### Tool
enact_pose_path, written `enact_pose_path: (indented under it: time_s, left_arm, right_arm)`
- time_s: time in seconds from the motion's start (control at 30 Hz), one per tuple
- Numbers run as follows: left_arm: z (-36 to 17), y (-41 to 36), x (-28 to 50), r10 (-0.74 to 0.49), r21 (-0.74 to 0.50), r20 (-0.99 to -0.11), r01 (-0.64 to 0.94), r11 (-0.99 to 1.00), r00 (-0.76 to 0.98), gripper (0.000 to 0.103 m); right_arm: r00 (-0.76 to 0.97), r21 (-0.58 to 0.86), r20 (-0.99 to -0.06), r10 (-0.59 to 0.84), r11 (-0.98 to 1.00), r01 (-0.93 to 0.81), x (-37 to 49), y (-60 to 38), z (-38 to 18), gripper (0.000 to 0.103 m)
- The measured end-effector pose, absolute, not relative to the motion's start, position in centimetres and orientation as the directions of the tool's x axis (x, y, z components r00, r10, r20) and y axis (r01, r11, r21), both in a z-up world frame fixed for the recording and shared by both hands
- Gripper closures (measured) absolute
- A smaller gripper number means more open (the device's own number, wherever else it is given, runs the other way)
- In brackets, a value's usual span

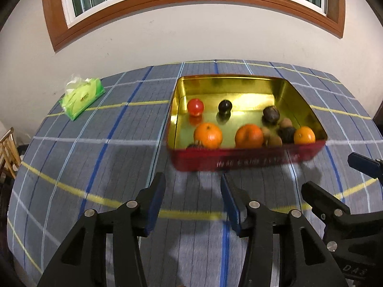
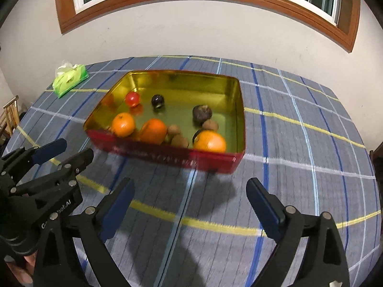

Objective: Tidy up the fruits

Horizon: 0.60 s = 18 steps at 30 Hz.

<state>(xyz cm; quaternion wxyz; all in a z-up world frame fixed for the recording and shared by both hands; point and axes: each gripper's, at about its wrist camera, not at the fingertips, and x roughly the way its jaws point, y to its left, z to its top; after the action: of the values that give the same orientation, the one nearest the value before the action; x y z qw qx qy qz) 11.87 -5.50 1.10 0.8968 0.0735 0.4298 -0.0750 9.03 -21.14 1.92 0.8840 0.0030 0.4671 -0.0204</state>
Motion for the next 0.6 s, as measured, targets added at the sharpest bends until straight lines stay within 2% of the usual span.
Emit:
enact_pose_path:
  time_s: [0.6]
  left_arm:
    - [1.6, -3.9, 7.5, -0.070, 0.032, -0.783, 0.151, 0.988, 0.619, 0.054]
  right_arm:
    - [0.570, 0.003, -0.821, -0.034, 0.998, 0.063, 5.0, -20.6, 2.2, 0.010]
